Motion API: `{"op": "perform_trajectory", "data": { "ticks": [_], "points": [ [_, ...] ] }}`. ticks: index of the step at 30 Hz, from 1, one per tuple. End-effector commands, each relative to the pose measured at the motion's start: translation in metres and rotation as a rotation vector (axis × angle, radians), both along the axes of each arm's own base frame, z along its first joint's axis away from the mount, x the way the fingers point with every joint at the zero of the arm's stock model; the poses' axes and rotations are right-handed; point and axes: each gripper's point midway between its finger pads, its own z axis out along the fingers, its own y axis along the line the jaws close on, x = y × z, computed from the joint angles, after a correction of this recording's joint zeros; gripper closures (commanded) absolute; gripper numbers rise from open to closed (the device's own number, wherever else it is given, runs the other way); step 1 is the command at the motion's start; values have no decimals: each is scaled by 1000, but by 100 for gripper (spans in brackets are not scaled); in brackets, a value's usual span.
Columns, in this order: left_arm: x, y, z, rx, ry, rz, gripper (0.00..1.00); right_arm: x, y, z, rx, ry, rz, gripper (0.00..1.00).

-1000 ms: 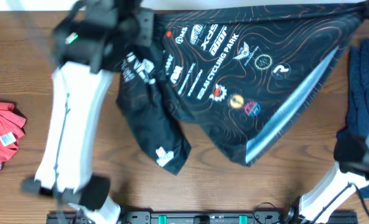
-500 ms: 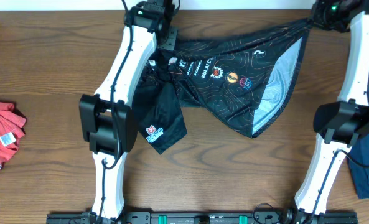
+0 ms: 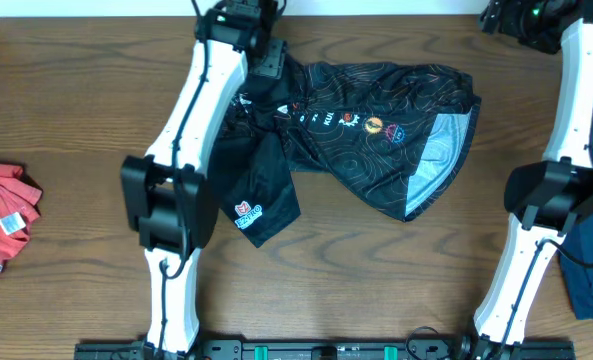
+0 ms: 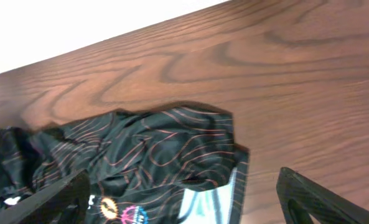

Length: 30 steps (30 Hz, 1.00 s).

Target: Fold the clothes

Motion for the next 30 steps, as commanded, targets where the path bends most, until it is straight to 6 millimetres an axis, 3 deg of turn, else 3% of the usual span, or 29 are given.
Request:
{"op": "perform_trajectory", "data": {
  "ticks": [1,3,6,8,12,16,19,23,26,30],
  "points": [
    [-18,23,92,-30,-157,40,29,-23,-13,74,-74,-134,-7,5],
    [-35,34,118,-42,-178,63,30,-39,-12,99,-87,-164,-5,5],
    [-64,52,136,-55,-153,114,31,-71,-7,122,-116,-154,13,5],
    [-78,61,135,-51,-111,137,31,-92,-10,125,-142,-108,-15,5],
    [-98,62,111,-43,8,128,31,-116,-5,125,-98,-46,-65,1],
    [-112,57,78,-41,119,117,31,-131,11,107,-61,57,-25,1],
    [-122,56,49,-20,199,116,31,-132,39,87,10,120,76,1],
    [-138,57,7,-11,302,155,31,-138,65,42,28,274,139,1],
    [-154,46,-22,-64,392,133,31,-141,86,9,36,363,187,1],
    [-177,36,-60,-116,493,120,30,-145,104,-21,49,431,221,1]
  ]
}}
